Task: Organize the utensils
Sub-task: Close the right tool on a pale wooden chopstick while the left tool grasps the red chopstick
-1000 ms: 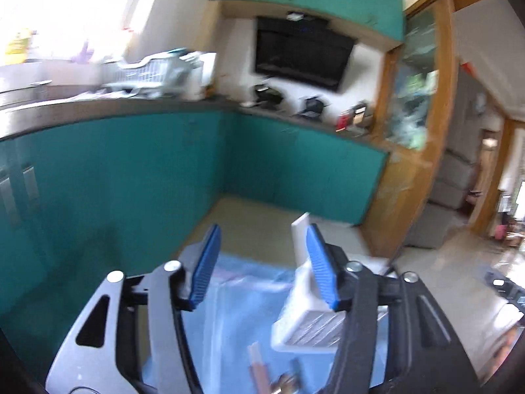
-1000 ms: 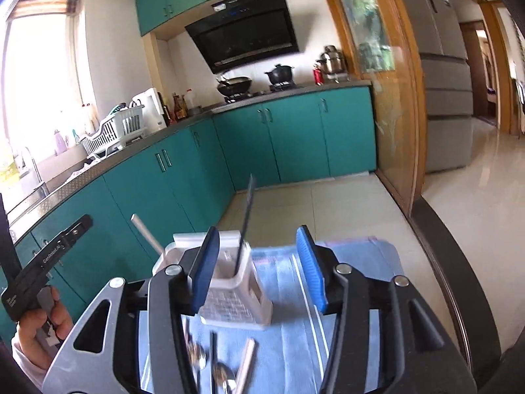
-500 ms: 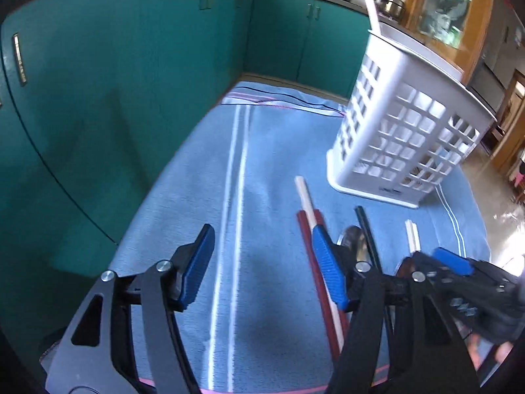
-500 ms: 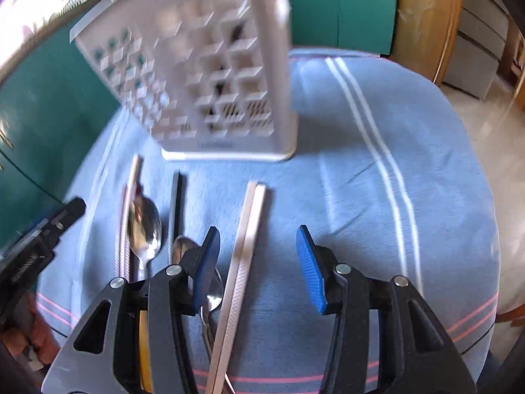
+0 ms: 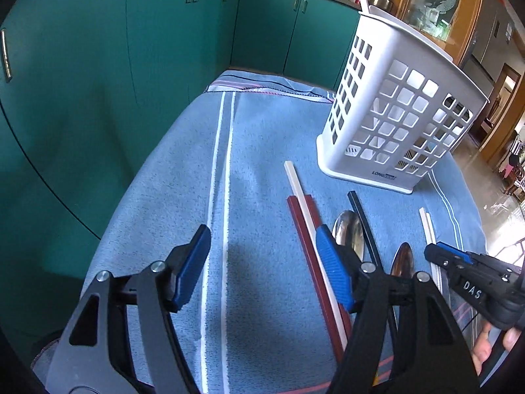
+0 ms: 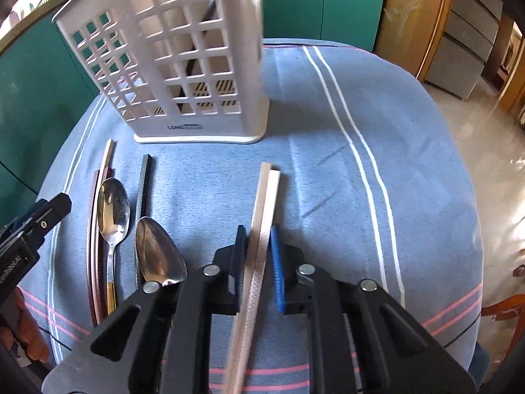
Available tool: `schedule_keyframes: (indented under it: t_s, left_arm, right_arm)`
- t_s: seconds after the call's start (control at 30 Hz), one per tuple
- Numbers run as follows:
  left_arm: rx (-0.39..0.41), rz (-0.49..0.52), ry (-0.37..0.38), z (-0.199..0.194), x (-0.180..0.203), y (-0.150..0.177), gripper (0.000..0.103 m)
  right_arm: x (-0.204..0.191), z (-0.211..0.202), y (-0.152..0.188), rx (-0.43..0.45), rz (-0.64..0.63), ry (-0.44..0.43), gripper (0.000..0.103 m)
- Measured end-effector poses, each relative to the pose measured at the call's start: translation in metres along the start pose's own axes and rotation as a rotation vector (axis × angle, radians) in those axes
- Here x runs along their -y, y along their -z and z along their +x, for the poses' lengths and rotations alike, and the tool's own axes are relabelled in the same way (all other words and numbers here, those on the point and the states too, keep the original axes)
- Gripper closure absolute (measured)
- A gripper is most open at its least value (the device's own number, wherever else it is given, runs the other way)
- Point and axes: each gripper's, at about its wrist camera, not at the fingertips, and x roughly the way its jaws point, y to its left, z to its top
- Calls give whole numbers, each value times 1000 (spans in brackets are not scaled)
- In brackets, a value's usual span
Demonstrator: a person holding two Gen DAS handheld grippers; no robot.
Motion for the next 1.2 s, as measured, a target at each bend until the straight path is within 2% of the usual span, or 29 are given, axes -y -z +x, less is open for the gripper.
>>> schedule_keyframes:
  t_s: [0.47,0.57,0.87,0.97,1.1,1.2]
  left_arm:
    - [-26,39,-4,7,13,4,35]
    - [-25,45,-5,5,13,3,34]
    - [-45,18,8,9,4,2,33]
    - [-57,50,-19,13,9,4,33]
    - [-46,108,-90,15,15,7,33]
    - [-54,119,-113,15,16,8,29]
  right_arm:
    - [45,-3,0,16,109,19,90]
    - [52,-5,0,21,128,4,78]
    - [62,-8,8,30,160,-22,73]
    - [63,-7,9,29,165,-35,71]
    - [66,-10,12,34,171,-47,70]
    - [66,-12,13,36,174,-51,69]
